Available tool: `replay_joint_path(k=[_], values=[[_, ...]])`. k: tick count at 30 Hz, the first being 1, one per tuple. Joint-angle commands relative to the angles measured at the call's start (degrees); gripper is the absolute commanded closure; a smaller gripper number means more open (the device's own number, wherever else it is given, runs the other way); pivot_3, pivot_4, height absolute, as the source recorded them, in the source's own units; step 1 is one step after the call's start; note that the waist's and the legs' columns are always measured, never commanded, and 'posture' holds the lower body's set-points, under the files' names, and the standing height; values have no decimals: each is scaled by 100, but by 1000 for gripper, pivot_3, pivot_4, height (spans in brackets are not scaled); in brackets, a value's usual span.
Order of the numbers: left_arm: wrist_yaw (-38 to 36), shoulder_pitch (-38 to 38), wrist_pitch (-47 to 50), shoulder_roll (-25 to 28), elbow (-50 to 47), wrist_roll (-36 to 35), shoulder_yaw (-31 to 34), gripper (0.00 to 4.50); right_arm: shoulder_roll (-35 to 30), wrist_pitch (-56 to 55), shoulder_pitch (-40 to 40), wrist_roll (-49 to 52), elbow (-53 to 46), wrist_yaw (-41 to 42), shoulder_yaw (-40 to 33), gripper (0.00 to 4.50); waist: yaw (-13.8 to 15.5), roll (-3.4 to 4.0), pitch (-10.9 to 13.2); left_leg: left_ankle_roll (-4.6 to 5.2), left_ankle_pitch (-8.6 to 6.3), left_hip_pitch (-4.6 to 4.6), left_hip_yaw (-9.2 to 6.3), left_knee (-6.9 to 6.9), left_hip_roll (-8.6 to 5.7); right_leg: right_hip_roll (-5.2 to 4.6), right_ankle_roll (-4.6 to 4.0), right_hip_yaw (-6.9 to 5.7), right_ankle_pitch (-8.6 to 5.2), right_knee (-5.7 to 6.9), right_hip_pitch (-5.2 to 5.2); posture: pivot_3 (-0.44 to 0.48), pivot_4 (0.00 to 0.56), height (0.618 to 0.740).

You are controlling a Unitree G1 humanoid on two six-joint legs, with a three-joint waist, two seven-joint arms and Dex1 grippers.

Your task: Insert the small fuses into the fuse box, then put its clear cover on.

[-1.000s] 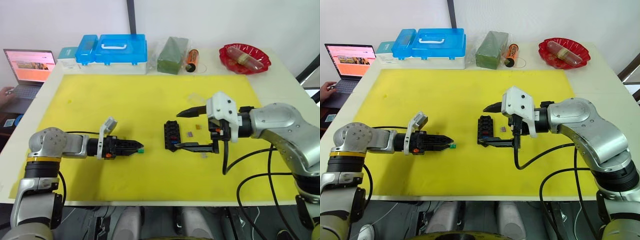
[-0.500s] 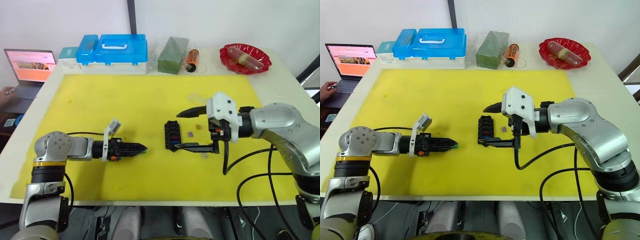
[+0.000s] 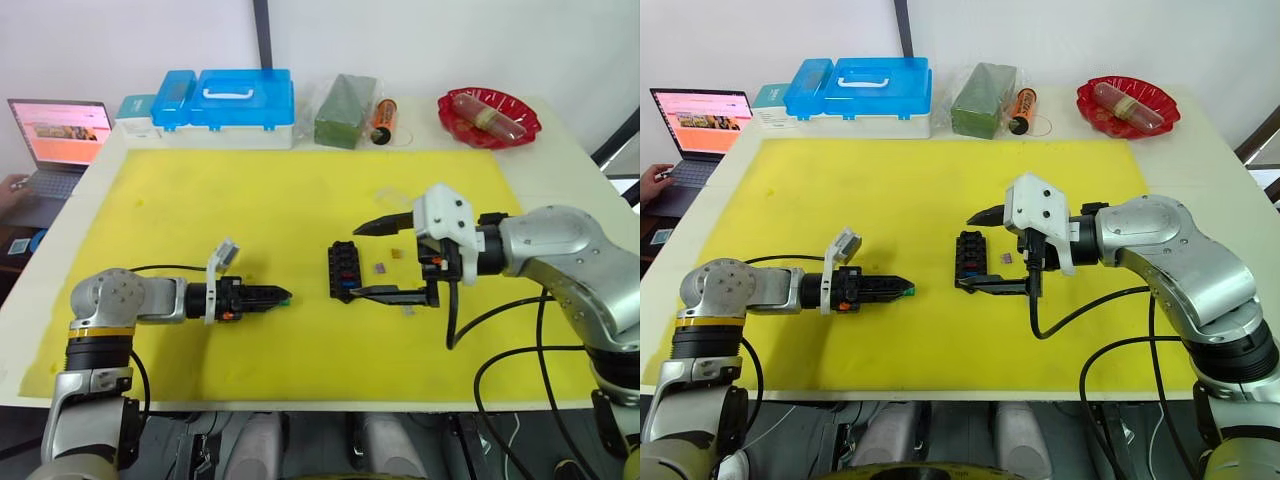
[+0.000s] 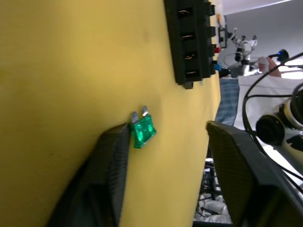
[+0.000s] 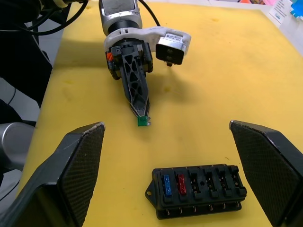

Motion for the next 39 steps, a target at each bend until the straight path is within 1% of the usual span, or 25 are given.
replay_joint_path(k=[1, 8, 11, 15, 18, 19, 31, 33, 35, 37, 39], values=[[125, 103, -111, -26, 12, 291, -28, 3362, -52, -41, -114, 45, -139, 20, -107, 0, 0, 1, 0, 0, 0, 0, 0, 0, 0, 0, 1, 0, 0, 0, 0, 0, 150, 740], [255, 165, -79, -155, -95, 431, 7, 3362, -27, -40, -204, 24, -99, 31, -57, 0, 8, 3, -2, 0, 0, 2, 0, -1, 1, -1, -1, 0, -1, 0, 2, 0, 150, 740], [312, 178, -64, -203, -143, 475, 22, 3911, -15, -30, -222, 28, -100, 23, -44, 0, 8, 3, -2, 0, 0, 3, 0, -1, 0, -2, -3, 0, -2, -1, 3, 0, 150, 740], [292, 137, -90, -232, -147, 504, 30, 3911, 22, -19, -244, 11, -116, -22, -17, 0, 6, 4, -3, 0, 0, 10, -1, -4, 0, -1, -5, 0, -3, 0, 10, 0, 150, 740], [283, 103, -137, -237, -120, 536, 35, 4423, 30, -22, -249, -6, -111, -34, -7, 0, 8, 4, -3, 0, 0, 11, 0, -3, 0, -1, -7, 0, -5, -1, 11, 0, 150, 740], [278, 85, -150, -235, -110, 545, 30, 4468, 29, -26, -255, -13, -104, -36, -3, 0, 7, 5, -3, 0, 0, 12, -1, -3, 0, -1, -7, 0, -5, -1, 11, 0, 150, 740], [6, -222, -246, -75, 26, 652, -118, 4468, 55, -46, -170, -33, -173, -186, -14, 0, 12, 5, -3, -1, 0, 14, -2, -5, -1, 0, -12, -3, -7, 0, 15, 0, 150, 740], [-257, -235, -388, 59, -133, 622, -210, 4468, 43, -40, -124, -20, -219, -210, -34, 0, 8, 5, -3, -1, 0, 14, -2, -5, -1, 0, -12, -3, -7, 0, 15, 0, 150, 740], [-744, -265, -641, 257, -357, 543, -317, 4468, 29, -38, -93, -11, -248, -224, -49, 0, 3, 0, 0, -1, 0, 13, -2, -6, 0, 1, -13, -3, -7, -1, 12, 0, 150, 740], [-1288, -354, -1033, 500, -510, 626, -555, 4468, 22, -41, -90, -11, -253, -231, -56, 0, 1, 0, 1, -1, 0, 9, -2, -8, 3, 3, -17, -3, -8, -1, 8, 0, 150, 740], [-1847, -693, -1154, 776, -442, 669, -846, 4468, 22, -59, -88, -25, -247, -239, -59, 0, 7, -2, 2, -2, 0, -2, -3, -9, 4, 3, -19, -4, -8, -2, -4, 0, 150, 740]])
